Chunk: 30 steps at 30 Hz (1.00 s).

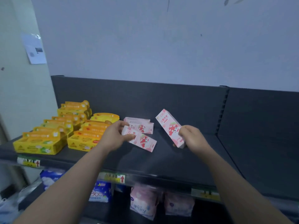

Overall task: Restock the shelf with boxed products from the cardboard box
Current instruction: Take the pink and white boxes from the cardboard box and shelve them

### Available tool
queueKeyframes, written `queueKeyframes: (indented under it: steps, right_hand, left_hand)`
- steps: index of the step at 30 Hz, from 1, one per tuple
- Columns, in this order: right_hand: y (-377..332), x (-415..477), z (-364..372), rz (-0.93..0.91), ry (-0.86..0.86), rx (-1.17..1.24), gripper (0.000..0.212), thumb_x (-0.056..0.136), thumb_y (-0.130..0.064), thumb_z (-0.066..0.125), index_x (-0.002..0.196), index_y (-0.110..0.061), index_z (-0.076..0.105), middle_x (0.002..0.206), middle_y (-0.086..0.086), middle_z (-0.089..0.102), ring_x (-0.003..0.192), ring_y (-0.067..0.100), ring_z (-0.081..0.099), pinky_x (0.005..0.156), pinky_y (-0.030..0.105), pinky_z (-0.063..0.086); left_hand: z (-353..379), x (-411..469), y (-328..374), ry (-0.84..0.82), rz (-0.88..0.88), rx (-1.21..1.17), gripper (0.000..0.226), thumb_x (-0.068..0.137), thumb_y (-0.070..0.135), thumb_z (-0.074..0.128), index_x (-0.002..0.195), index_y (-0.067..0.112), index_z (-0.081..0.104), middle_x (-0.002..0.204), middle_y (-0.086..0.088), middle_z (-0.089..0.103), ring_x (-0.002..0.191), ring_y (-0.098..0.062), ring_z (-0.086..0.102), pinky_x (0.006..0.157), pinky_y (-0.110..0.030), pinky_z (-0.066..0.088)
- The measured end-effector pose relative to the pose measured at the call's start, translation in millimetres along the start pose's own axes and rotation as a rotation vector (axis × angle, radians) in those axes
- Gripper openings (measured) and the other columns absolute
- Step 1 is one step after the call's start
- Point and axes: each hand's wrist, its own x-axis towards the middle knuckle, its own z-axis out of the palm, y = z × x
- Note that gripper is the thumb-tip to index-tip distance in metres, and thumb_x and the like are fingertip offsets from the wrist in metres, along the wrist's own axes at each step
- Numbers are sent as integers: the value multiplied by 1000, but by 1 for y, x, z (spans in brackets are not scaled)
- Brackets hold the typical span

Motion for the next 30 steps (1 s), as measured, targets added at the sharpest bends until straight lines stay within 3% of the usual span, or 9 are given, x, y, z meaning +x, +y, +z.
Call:
queueKeyframes:
  steps: [3,6,9,13,16,18,21,30]
  right_hand:
    - [0,34,-2,-4,-22,-9,26,64,-39,45,77,-17,50,79,4,59,70,22,56,66,36,40]
    - [5,60,0,-3,-42,-33,34,61,-41,45,78,-12,53,79,6,61,70,27,60,66,36,40]
    - [10,74,1,9,-66,-49,42,66,-35,46,83,4,52,80,11,62,72,35,68,65,36,41]
    - [13,87,-3,0,-100,-69,56,62,-38,47,91,9,48,79,20,52,68,27,55,65,37,35]
    - [13,91,-5,21,-114,-59,56,66,-30,49,103,11,49,97,29,61,74,28,69,66,35,40]
    - [14,93,-5,38,-137,-62,46,70,-26,52,100,8,52,93,24,67,74,23,67,65,32,43]
    - [14,94,-1,68,-169,-61,13,84,-13,55,93,-5,59,89,9,67,74,18,61,60,27,46]
    - [6,89,28,106,-254,-168,20,87,-11,63,106,-17,66,102,6,73,87,17,67,83,36,55]
  left_hand:
    - [5,40,-7,-10,2,166,49,69,25,85,110,17,60,100,-2,66,92,-20,62,79,-33,52]
    - [11,70,-10,-30,-5,327,50,69,24,84,112,15,60,103,-3,64,89,-20,59,77,-32,50]
    - [13,93,-18,-69,-35,494,53,70,28,84,116,16,60,103,0,62,89,-18,56,75,-28,45]
    - [14,118,-31,-91,-72,691,54,75,39,78,123,25,58,121,3,61,110,-21,55,91,-35,44]
    - [14,131,-37,-112,-54,831,54,78,42,73,128,30,55,129,5,58,120,-21,52,95,-37,36]
    - [14,137,-40,-132,-48,863,55,77,43,73,127,31,55,127,5,58,119,-21,52,96,-38,33]
    - [13,143,-45,-148,-35,872,55,72,44,77,121,29,58,116,5,63,112,-21,54,94,-38,29]
    - [5,145,-53,-141,93,820,46,78,49,70,116,27,58,108,8,65,108,-17,58,97,-37,29]
